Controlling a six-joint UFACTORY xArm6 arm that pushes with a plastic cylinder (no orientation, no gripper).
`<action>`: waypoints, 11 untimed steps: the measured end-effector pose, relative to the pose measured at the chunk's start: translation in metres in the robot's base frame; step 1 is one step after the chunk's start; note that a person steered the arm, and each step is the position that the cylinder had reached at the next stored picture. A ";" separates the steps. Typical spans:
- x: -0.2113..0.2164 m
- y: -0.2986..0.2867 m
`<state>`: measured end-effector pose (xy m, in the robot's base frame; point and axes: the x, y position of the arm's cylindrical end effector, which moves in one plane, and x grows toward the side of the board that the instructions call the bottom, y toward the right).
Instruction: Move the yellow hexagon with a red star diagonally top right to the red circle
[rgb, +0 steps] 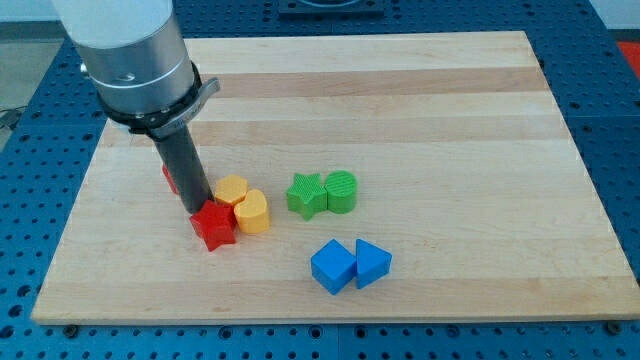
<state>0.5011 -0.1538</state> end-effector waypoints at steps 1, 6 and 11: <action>0.036 -0.028; 0.024 0.026; 0.017 0.024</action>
